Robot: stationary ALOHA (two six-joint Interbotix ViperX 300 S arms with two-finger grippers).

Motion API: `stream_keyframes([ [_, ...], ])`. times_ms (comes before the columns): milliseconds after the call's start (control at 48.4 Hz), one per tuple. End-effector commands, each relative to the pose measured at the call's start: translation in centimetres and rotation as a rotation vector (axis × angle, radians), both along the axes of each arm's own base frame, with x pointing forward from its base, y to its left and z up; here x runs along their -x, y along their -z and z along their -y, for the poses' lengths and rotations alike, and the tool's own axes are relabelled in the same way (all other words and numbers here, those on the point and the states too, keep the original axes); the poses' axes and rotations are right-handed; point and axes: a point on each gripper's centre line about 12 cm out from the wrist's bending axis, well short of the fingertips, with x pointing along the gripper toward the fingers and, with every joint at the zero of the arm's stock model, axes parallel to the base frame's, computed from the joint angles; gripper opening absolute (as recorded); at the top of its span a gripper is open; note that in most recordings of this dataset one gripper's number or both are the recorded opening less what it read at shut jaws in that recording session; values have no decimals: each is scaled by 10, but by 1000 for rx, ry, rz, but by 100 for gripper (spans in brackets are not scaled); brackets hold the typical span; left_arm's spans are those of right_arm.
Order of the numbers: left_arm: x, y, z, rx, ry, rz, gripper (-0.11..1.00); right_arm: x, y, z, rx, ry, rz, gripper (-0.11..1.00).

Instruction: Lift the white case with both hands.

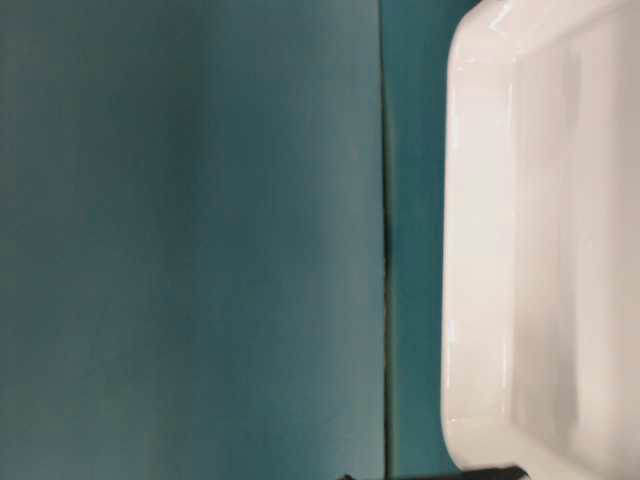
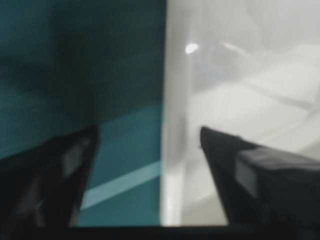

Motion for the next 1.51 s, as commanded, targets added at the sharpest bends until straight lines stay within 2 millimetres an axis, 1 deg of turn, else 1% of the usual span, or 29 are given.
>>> stream_keyframes([
  [0,-12,-10,-1,-14,10,48,96,-2,-5,1,4,-4,8,89],
  [41,-14,-15,-2,-28,25,64,97,-1,-8,2,6,-10,12,89],
  [124,-17,-28,-1,-63,60,100,94,2,-18,2,26,-49,16,89],
  [207,-15,-44,-2,-97,89,141,94,3,-34,4,49,-85,35,89],
  [310,-7,-65,-1,-126,112,162,94,4,-59,7,94,-130,79,89],
  [455,8,-90,0,-177,157,182,94,9,-94,10,208,-205,172,89],
  [641,25,-124,1,-246,203,242,94,18,-122,11,304,-237,266,89],
  [765,32,-141,4,-296,242,303,94,25,-140,12,402,-265,332,89],
  [889,35,-156,8,-368,302,349,94,33,-161,14,537,-289,431,89],
  [1034,38,-175,9,-494,383,399,94,42,-178,16,656,-306,511,89],
  [1178,39,-188,9,-594,441,426,94,49,-192,13,734,-330,568,89],
  [1489,46,-206,9,-759,519,479,94,60,-210,1,888,-436,633,89],
])
